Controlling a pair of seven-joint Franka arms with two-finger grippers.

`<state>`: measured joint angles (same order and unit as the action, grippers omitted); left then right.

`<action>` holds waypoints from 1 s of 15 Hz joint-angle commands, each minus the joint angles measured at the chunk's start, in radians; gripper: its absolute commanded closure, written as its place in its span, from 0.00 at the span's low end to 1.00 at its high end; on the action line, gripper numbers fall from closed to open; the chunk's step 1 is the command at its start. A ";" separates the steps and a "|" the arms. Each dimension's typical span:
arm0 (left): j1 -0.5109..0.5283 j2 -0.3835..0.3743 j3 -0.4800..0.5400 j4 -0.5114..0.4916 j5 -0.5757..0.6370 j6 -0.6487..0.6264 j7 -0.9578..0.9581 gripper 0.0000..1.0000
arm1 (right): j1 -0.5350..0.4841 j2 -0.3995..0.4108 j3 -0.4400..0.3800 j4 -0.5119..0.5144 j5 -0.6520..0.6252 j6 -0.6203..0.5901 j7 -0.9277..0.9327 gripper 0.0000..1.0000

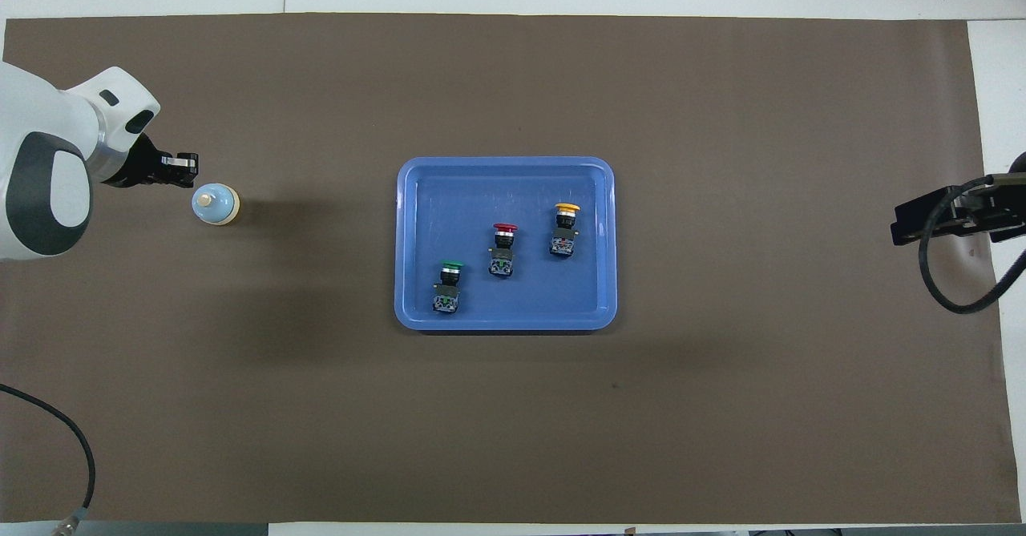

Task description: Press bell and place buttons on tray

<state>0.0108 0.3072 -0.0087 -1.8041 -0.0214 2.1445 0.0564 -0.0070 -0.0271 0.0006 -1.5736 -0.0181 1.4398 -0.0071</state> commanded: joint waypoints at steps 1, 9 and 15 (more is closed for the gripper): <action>0.006 0.010 -0.002 -0.015 0.003 0.026 -0.003 1.00 | -0.031 -0.017 0.030 -0.031 -0.013 0.031 -0.022 0.00; 0.008 0.006 0.003 -0.104 0.003 0.122 -0.003 1.00 | -0.027 -0.022 0.030 -0.032 -0.006 0.031 -0.011 0.00; 0.009 0.006 0.006 -0.158 0.003 0.204 -0.001 1.00 | -0.022 -0.025 0.029 -0.037 -0.006 0.021 -0.014 0.00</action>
<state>0.0169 0.3038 -0.0081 -1.9282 -0.0215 2.3119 0.0564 -0.0078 -0.0313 0.0097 -1.5848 -0.0210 1.4533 -0.0071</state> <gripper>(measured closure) 0.991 0.000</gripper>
